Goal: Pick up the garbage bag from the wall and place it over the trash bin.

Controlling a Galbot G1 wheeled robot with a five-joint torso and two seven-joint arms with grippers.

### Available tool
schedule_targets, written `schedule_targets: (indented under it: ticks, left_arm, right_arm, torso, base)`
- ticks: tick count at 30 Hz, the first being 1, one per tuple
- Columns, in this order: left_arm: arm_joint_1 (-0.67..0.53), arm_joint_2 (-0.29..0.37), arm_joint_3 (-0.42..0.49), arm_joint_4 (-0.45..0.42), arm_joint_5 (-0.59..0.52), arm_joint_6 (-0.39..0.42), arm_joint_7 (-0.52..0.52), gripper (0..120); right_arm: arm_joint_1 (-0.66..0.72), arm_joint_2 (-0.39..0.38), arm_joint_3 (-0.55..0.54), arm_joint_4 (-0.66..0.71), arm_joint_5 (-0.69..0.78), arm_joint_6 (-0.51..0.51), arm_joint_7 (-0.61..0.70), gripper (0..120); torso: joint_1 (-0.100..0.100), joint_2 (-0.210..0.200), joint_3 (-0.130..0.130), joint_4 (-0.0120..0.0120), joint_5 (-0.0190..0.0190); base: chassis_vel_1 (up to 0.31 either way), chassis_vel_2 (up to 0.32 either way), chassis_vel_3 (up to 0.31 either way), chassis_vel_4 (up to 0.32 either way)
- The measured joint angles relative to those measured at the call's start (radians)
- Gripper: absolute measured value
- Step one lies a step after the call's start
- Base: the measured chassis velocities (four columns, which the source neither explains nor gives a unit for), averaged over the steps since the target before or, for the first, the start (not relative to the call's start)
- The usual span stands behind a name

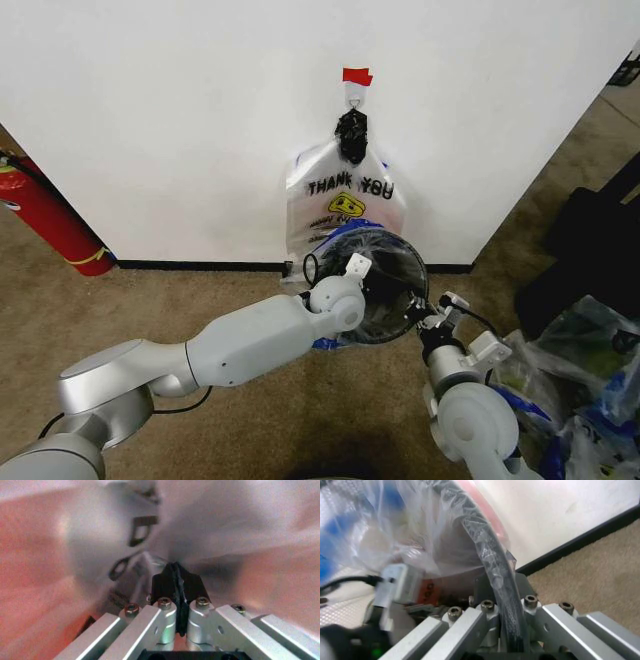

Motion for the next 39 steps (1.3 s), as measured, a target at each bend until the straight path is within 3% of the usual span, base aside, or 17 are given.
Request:
schedule_targets:
  ticks: [11, 15, 23, 27, 39]
  left_arm:
    - [-0.043, 0.058, 0.011, -0.197, -0.161, 0.028, -0.058, 0]
    - [-0.058, 0.067, 0.030, -0.215, -0.199, 0.046, -0.066, 0]
    - [-0.063, 0.010, 0.054, -0.145, -0.228, 0.060, -0.063, 0]
    - [-0.062, -0.035, 0.065, -0.059, -0.197, 0.061, -0.046, 0]
    - [-0.069, -0.088, 0.079, 0.061, -0.175, 0.055, -0.030, 0]
  right_arm:
    - [0.036, -0.021, 0.006, -0.043, -0.107, 0.038, -0.009, 0]
    - [0.034, -0.023, -0.001, -0.057, -0.171, 0.063, -0.031, 0]
    - [0.021, -0.019, -0.007, -0.058, -0.213, 0.076, -0.045, 0]
    - [0.014, -0.023, -0.007, -0.049, -0.212, 0.080, -0.047, 0]
    - [0.016, -0.027, -0.013, -0.042, -0.202, 0.080, -0.047, 0]
  torso:
    - [0.000, 0.000, 0.000, 0.0000, -0.0001]
    - [0.000, 0.000, 0.000, 0.0000, -0.0001]
    - [0.000, 0.000, 0.000, -0.0002, 0.0000]
    - [0.000, 0.000, 0.000, -0.0001, 0.0000]
    - [0.000, 0.000, 0.000, -0.0001, 0.0001]
  base:
    - [0.000, 0.000, 0.000, 0.000]
    - [0.000, 0.000, 0.000, 0.000]
    - [0.000, 0.000, 0.000, 0.000]
    - [0.000, 0.000, 0.000, 0.000]
    - [0.000, 0.000, 0.000, 0.000]
